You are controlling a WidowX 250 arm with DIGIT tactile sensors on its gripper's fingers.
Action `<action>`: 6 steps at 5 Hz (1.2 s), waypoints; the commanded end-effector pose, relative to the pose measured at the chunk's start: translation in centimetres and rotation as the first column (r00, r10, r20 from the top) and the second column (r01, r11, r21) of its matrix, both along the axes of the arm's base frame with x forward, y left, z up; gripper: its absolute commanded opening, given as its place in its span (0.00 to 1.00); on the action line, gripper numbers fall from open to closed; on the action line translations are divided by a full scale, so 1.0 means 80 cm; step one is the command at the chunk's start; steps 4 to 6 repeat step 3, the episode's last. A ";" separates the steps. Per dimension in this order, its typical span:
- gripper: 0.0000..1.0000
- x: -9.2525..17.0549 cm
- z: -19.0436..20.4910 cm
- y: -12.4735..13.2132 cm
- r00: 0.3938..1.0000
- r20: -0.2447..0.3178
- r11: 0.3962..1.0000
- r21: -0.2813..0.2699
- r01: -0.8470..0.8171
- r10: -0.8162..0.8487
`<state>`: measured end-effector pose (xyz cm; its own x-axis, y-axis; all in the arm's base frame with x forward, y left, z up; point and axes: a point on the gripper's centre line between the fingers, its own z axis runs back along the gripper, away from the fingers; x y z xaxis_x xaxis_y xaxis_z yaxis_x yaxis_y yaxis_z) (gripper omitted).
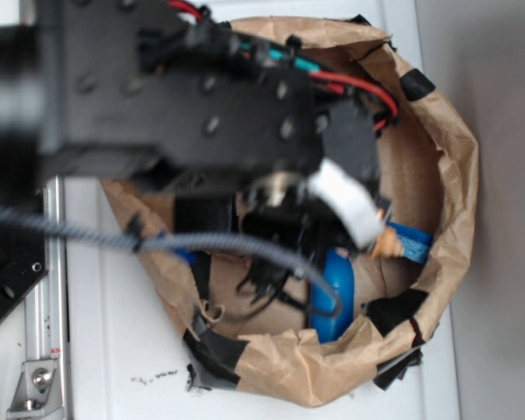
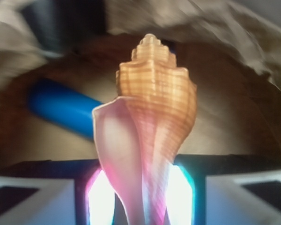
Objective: Grab the shell.
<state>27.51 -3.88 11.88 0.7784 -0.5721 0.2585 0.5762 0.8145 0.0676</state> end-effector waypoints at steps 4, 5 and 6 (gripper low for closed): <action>0.00 -0.017 0.050 0.034 0.850 -0.076 0.850 -0.050 -0.525 0.521; 0.00 -0.017 0.050 0.034 0.850 -0.076 0.850 -0.050 -0.525 0.521; 0.00 -0.017 0.050 0.034 0.850 -0.076 0.850 -0.050 -0.525 0.521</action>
